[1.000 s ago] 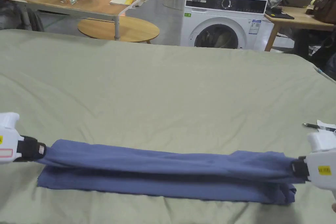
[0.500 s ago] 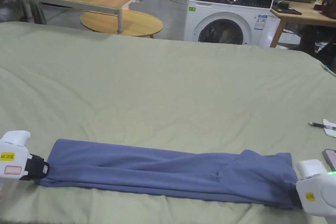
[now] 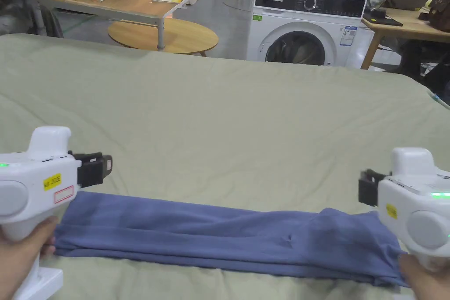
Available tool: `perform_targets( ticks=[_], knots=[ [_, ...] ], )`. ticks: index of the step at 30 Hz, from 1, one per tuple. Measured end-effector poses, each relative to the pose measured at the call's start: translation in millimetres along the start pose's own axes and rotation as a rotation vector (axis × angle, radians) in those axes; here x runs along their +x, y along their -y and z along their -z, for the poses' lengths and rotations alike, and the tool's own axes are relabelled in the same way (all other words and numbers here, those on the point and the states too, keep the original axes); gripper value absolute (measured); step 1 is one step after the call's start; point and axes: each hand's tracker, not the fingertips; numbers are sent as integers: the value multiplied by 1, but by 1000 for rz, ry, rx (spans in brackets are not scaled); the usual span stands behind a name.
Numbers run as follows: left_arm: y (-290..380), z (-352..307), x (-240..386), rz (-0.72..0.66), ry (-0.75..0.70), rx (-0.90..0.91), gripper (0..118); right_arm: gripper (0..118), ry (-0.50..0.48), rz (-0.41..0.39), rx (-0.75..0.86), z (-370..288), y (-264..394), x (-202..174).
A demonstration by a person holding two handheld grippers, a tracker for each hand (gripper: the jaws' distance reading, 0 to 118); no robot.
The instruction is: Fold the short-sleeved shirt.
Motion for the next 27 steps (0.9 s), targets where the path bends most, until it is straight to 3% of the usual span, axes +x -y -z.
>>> perform_targets(
  ticks=[4, 6, 7, 8, 9, 16, 27],
  knots=[
    [-5, -2, 27, 58, -72, 157, 41, 44, 20, 26, 178, 1, 8, -41],
    [-8, -3, 35, 65, -68, 186, 25, 40, -12, 68, 207, 1, 9, -56],
    [-8, -3, 39, 68, -78, 194, 10, 31, -18, 86, 227, 3, 9, -62],
    [-8, -2, 40, 78, -95, 210, 0, 9, -13, 84, 243, 4, 11, -69],
    [-7, -4, 42, 82, -116, 227, 0, 0, 11, 85, 276, 3, 12, -75],
    [-5, -6, 11, 36, -59, 137, 0, 0, -6, 50, 318, -3, 4, -106],
    [20, -8, -115, -315, 259, -324, 0, 0, -182, -19, 287, 5, 3, -174]
  ],
)
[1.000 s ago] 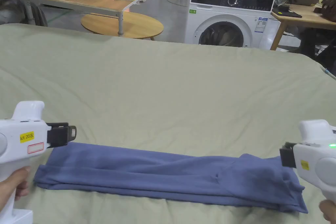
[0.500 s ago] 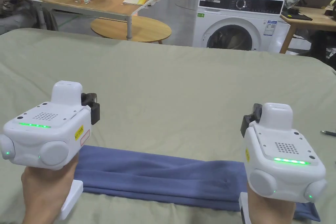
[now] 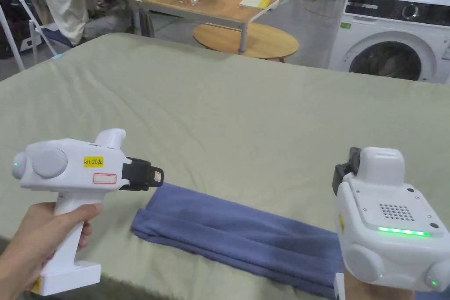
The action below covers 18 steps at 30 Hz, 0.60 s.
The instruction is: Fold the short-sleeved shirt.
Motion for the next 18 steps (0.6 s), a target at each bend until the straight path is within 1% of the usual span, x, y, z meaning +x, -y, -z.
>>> perform_targets(
  ticks=[1, 2, 3, 4, 5, 7, 10, 11, 12, 13, 14, 15, 16, 18],
  knots=[
    [-1, 0, -8, -39, 39, -33, 7, 0, -16, -2, -8, 2, 0, -5],
    [-2, 1, -19, -77, 84, -75, 30, 0, -28, -3, -10, 3, 1, -9],
    [-3, 0, -31, -87, 92, -78, 45, 0, -33, -6, -12, 5, 1, -13],
    [-4, 2, -38, -96, 98, -89, 54, 0, -39, -11, -13, 7, 1, -16],
    [-3, 1, -47, -125, 91, -123, 56, 0, -44, -14, -14, 8, 2, -19],
    [-4, 9, -61, -161, 105, -160, 56, 0, -55, -16, -20, 10, 2, -22],
    [1, 26, -81, -291, 242, -214, 56, 0, -64, -9, -33, 12, 3, -23],
    [5, 37, -84, -350, 276, -264, 56, 0, -63, -9, -37, 13, 4, -22],
    [10, 50, -84, -344, 294, -333, 56, 0, -63, -9, -41, 14, 5, -19],
    [15, 58, -82, -339, 298, -358, 56, 0, -61, -8, -44, 14, 6, -18],
    [19, 65, -82, -330, 326, -354, 56, 0, -55, -8, -49, 15, 7, -16],
    [19, 70, -80, -382, 427, -288, 56, 0, -53, -7, -51, 15, 8, -14],
    [20, 77, -82, -435, 473, -274, 56, 0, -50, -5, -56, 15, 9, -11],
    [25, 88, -85, -482, 511, -262, 56, 0, -42, -3, -65, 16, 10, -7]
  ],
)
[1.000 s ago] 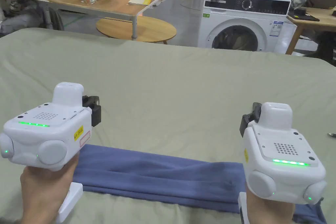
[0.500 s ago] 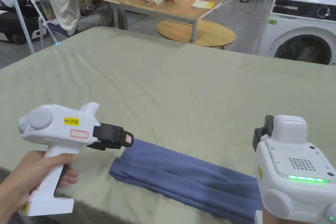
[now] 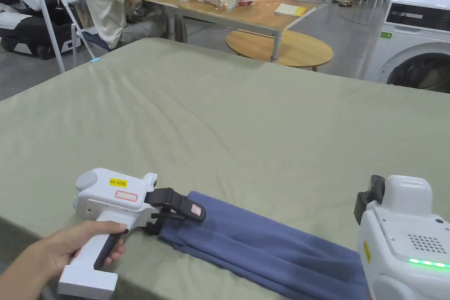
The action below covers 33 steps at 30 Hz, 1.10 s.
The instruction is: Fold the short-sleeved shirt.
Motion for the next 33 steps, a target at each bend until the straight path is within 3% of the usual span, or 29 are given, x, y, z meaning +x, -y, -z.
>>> perform_targets(
  ticks=[1, 4, 5, 7, 10, 19, 26, 33],
  knots=[
    [1, 4, -2, 13, 36, 6, 54, 0, 1, 0, -2, 0, 1, 2],
    [6, 9, -2, 33, -49, 31, 9, 0, 6, -7, -10, 0, 3, 6],
    [7, 11, -2, 33, -90, 40, 7, 0, 8, -8, -12, 0, 3, 7],
    [13, 8, 1, 42, -33, 79, 6, 0, 9, -9, -14, -2, 3, 8],
    [19, 5, 15, 80, -102, 106, 5, 0, 9, -9, -18, -3, 3, 10],
    [29, -52, 53, 168, -118, 224, 5, 0, 4, -13, -19, -3, 0, 16],
    [37, -81, 84, 245, -360, 270, 5, 0, -11, -5, -12, -2, -4, 14],
    [50, -50, 137, 312, -210, 236, 5, 0, -19, 2, -7, -5, -6, 18]
  ],
)
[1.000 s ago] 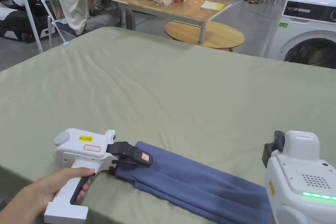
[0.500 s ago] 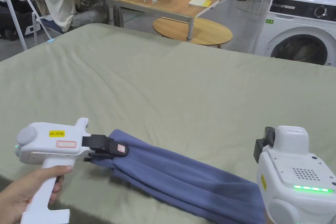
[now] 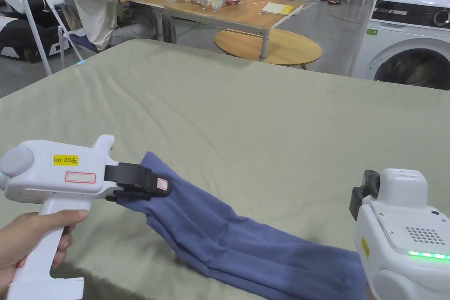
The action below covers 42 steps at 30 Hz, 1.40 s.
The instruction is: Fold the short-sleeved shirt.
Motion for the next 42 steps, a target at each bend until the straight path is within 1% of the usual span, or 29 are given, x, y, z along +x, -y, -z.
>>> perform_targets(
  ticks=[2, 5, 8, 12, 13, 17, 18, 19, 20, 22, 23, 24, 25, 26, 27, 28, 31, 35, 36, 37, 38, 39, 40, 41, 42],
  knots=[
    [1, 12, 17, 12, 51, -31, 5, 0, 3, 0, 0, -1, 0, 2],
    [3, 34, 38, -1, 74, -85, 5, 0, 7, 3, -1, -4, 1, 6],
    [10, 84, 66, 12, 83, -149, 5, 0, 15, 4, -4, -7, 3, 11],
    [25, 145, 81, 19, 2, -256, 5, 0, 34, 12, -17, -9, 6, 21],
    [29, 161, 82, 18, -38, -278, 5, 0, 38, 14, -20, -9, 7, 23],
    [46, 217, 76, 33, -119, -368, 5, 0, 62, 15, -30, -13, 10, 32],
    [51, 224, 76, 37, -175, -397, 5, 0, 64, 16, -34, -13, 11, 34],
    [55, 234, 75, 28, -168, -393, 5, 0, 68, 16, -38, -14, 11, 36],
    [59, 240, 73, 33, -202, -390, 5, 0, 75, 17, -39, -14, 12, 38],
    [65, 247, 75, 39, -213, -391, 5, 0, 79, 18, -44, -15, 14, 41],
    [66, 246, 75, 43, -213, -385, 6, 0, 83, 21, -46, -15, 15, 42],
    [65, 244, 75, 42, -212, -382, 11, 0, 86, 21, -49, -15, 15, 43],
    [64, 242, 75, 30, -189, -377, 21, 0, 87, 20, -51, -15, 16, 43],
    [64, 239, 80, 15, -135, -378, 40, 0, 88, 21, -51, -14, 16, 44],
    [63, 236, 84, 14, -111, -387, 52, 0, 88, 22, -53, -14, 16, 44],
    [63, 233, 89, 21, -102, -389, 53, 0, 86, 23, -55, -14, 16, 44],
    [62, 223, 106, 87, -121, -405, 53, 0, 85, 28, -54, -15, 14, 45],
    [51, 199, 124, 77, -32, -377, 52, 0, 85, 19, -41, -21, 10, 46],
    [48, 190, 129, 104, -9, -349, 46, 0, 86, 20, -36, -23, 9, 47],
    [44, 182, 132, 126, -11, -319, 46, 0, 86, 23, -30, -24, 7, 49],
    [42, 175, 134, 140, -16, -285, 43, 0, 88, 25, -28, -26, 6, 50],
    [39, 170, 134, 149, -18, -260, 35, 0, 90, 28, -23, -27, 4, 51],
    [37, 168, 132, 146, -17, -248, 21, 0, 92, 31, -18, -28, 3, 52],
    [35, 167, 127, 141, -27, -228, 11, 0, 94, 32, -14, -29, 2, 54],
    [34, 170, 122, 135, -43, -224, 7, 0, 95, 32, -13, -30, 1, 55]
  ],
)
